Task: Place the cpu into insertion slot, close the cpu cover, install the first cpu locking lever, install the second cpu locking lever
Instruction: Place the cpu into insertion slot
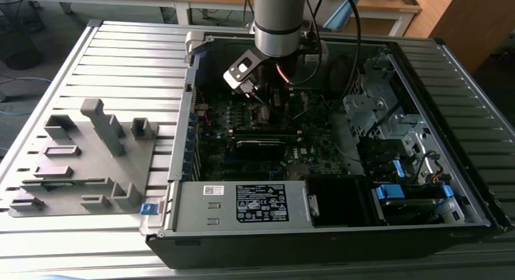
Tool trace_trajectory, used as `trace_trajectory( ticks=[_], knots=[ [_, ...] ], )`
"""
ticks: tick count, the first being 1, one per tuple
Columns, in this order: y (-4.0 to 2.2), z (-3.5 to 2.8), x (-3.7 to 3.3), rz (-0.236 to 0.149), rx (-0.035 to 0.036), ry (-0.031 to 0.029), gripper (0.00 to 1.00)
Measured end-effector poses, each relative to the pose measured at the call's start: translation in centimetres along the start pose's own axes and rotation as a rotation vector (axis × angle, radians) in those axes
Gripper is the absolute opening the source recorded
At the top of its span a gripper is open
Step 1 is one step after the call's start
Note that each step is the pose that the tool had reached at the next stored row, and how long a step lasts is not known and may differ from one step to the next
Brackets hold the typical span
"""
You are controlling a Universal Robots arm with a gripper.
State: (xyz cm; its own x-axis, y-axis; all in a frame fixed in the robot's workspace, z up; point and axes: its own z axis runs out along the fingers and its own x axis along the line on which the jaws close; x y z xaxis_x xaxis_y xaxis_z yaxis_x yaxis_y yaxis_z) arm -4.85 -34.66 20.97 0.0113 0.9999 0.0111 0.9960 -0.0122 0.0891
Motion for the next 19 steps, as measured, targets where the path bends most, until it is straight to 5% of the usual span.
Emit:
trace_trajectory(
  ticks=[19],
  knots=[
    [-0.05, 0.40, 0.22, 0.001, -0.0001, 0.0000, 0.54]
  ],
)
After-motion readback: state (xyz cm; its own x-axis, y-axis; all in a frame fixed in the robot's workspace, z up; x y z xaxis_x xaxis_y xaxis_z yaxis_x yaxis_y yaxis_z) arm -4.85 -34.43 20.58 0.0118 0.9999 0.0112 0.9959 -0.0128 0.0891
